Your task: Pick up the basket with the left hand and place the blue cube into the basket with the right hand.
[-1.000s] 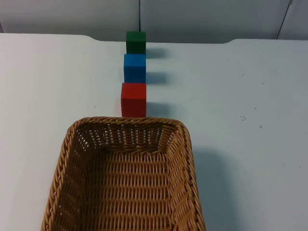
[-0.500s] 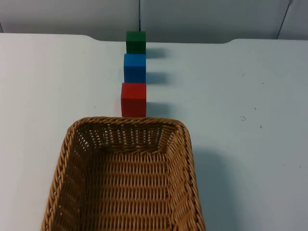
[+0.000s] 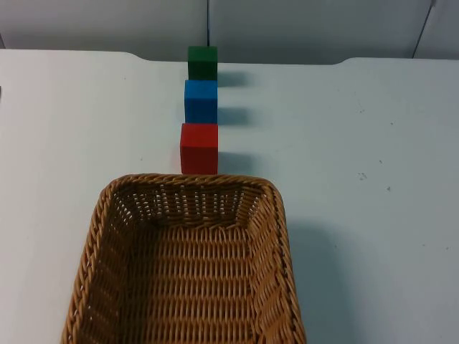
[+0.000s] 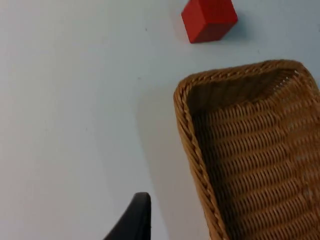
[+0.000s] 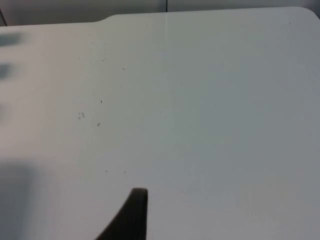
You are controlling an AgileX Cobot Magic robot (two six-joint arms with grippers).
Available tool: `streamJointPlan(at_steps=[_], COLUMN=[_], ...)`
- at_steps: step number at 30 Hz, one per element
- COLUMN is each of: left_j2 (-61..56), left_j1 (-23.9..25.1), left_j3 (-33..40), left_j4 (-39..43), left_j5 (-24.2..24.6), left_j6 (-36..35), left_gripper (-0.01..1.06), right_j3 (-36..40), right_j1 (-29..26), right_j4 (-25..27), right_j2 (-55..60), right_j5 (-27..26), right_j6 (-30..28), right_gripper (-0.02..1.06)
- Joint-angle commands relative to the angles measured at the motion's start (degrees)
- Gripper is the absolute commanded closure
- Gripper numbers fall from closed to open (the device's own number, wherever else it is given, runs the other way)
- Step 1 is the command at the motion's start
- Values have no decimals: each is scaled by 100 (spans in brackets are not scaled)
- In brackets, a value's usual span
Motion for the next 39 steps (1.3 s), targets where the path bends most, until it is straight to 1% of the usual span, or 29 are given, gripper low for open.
streamJointPlan(at_steps=[1, 4, 5, 9, 12, 15, 19, 21, 26, 27, 29, 32, 35, 36, 38, 39], left_j2=[277, 835, 835, 1527, 1776, 2009, 2410, 2526, 2888, 3004, 3225, 3456, 3829, 3829, 4109, 4185], left_j1=[19, 19, 19, 19, 19, 19, 9, 9, 9, 9, -72, -274, -686, -686, -907, -925], left_j3=[-20, -20, -20, -20, -20, -20, -20, -20, -20, -20, -20, -20, -20, -20, -20, -20], left_j4=[-184, -245, -245, -266, -319, -551, -1083, -1137, -1413, -1546, -1606, -1606, -1620, -1620, -1664, -1771], left_j5=[-73, -175, -175, -434, -445, -445, -383, -383, -383, -383, -405, -508, -875, -875, -1128, -1209], left_j6=[184, 380, 380, 518, 583, 718, 1170, 1180, 1527, 1696, 1853, 1865, 1865, 1865, 1799, 1799], left_gripper=[8, 8, 8, 8, 8, 8, 8, 8, 8, 8, 8, 8, 8, 8, 8, 8], right_j3=[26, 26, 26, 26, 26, 26, 26, 26, 26, 26, 26, 26, 26, 26, 26, 26], right_j1=[-37, -37, -37, -37, -37, -37, -37, -37, -37, -37, -37, -37, -37, -37, -37, -37], right_j4=[1, -9, -9, -9, -9, -9, -19, -19, -19, -19, -19, -19, -19, -19, -19, -19], right_j2=[-26, -26, -26, -26, -26, -26, -26, -26, -26, -26, -26, -26, -26, -26, -26, -26], right_j5=[-47, -47, -47, -47, -47, -47, -47, -47, -47, -47, -47, -47, -47, -47, -47, -47], right_j6=[1, 1, 1, 1, 1, 1, 11, 11, 11, 11, 11, 11, 11, 11, 11, 11], right_gripper=[0, 0, 0, 0, 0, 0, 0, 0, 0, 0, 0, 0, 0, 0, 0, 0])
